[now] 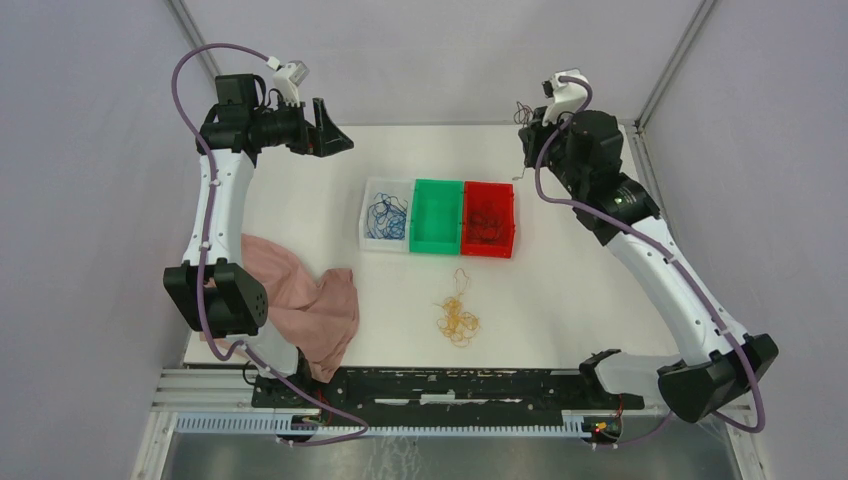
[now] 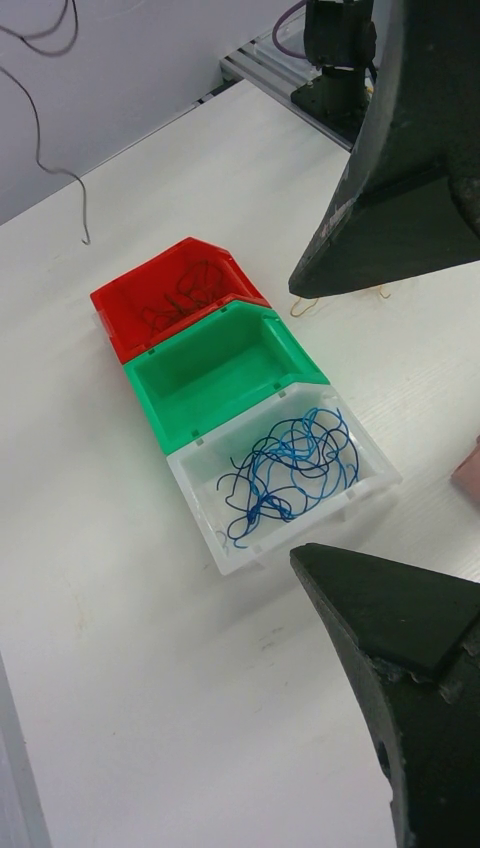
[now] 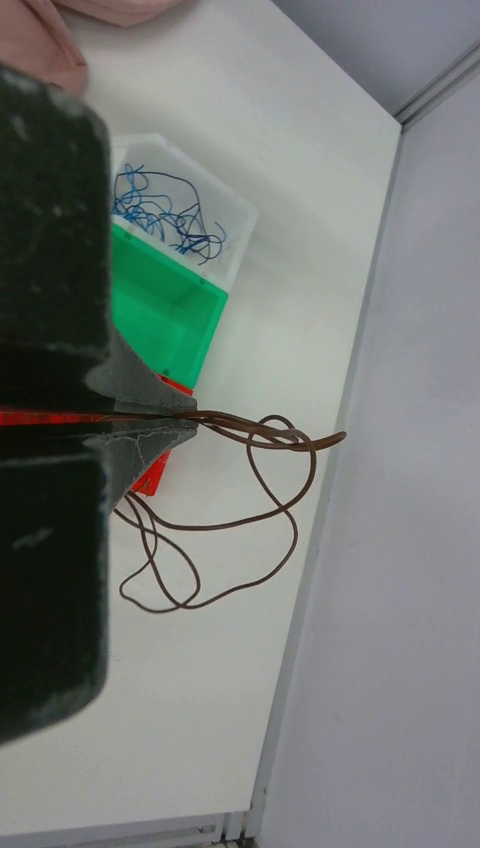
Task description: Untangle the cables
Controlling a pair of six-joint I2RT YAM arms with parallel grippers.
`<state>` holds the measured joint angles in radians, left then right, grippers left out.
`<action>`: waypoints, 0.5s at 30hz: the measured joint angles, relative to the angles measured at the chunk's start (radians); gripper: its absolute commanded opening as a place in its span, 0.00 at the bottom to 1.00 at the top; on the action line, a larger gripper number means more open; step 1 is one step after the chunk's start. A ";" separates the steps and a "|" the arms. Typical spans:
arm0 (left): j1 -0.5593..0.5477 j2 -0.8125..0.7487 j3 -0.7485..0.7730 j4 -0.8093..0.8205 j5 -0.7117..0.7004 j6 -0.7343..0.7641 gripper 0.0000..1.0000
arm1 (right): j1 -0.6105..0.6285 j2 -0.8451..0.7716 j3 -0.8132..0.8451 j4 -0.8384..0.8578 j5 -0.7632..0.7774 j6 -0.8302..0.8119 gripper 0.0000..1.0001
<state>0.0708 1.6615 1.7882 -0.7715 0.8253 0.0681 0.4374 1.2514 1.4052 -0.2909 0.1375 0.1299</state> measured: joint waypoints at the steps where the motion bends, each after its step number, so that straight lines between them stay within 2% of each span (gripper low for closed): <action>1: 0.000 0.000 0.000 0.000 0.000 0.000 0.99 | 0.000 0.006 -0.008 -0.002 -0.007 0.000 0.00; 15: 0.000 0.000 0.000 0.000 0.000 0.000 0.99 | 0.000 0.163 -0.126 -0.063 -0.161 0.001 0.00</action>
<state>0.0708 1.6611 1.7882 -0.7715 0.8253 0.0681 0.4374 1.4139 1.2797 -0.3538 -0.0231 0.1307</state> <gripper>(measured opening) 0.994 0.011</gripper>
